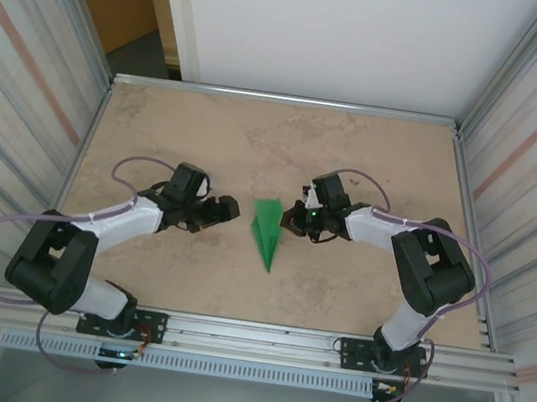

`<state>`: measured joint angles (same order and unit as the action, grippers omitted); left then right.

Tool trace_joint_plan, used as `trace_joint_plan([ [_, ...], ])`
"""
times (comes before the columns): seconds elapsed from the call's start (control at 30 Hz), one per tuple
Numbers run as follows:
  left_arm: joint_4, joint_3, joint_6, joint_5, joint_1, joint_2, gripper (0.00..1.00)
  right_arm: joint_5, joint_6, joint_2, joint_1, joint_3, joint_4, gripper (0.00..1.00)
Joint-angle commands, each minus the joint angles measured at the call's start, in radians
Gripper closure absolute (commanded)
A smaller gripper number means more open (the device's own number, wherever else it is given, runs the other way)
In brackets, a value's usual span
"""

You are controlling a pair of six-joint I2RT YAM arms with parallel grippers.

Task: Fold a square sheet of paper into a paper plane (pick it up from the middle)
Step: Move a paper plane to the center of the table.

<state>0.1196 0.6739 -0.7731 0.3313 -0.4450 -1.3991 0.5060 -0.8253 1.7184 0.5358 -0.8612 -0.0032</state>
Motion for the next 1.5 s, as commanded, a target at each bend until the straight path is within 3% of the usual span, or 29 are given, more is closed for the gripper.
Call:
trace_joint_plan([
  [0.0,-0.031,0.025,-0.024,0.041,-0.04,-0.04,0.23,0.035,0.012,0.012,-0.023,0.023,0.052,1.0],
  [0.33,-0.099,0.106,-0.042,0.094,-0.133,-0.167,0.38,0.042,0.018,0.02,-0.034,0.043,0.063,1.0],
  [0.5,-0.094,0.156,-0.045,0.117,-0.142,-0.248,0.61,0.039,0.017,0.021,-0.034,0.045,0.066,1.0],
  [0.77,-0.137,0.212,-0.051,0.158,-0.142,-0.336,0.74,0.042,0.017,0.021,-0.034,0.042,0.068,1.0],
  [0.97,-0.118,0.22,-0.052,0.138,-0.13,-0.348,0.96,0.022,0.013,-0.009,-0.046,0.053,0.064,1.0],
  [1.2,-0.115,0.147,-0.064,0.084,-0.096,-0.251,0.98,0.025,0.018,-0.035,-0.079,0.077,0.068,1.0],
  [1.47,-0.129,0.113,-0.079,0.077,-0.096,-0.252,0.96,0.025,0.01,-0.01,-0.08,0.076,0.081,1.0],
])
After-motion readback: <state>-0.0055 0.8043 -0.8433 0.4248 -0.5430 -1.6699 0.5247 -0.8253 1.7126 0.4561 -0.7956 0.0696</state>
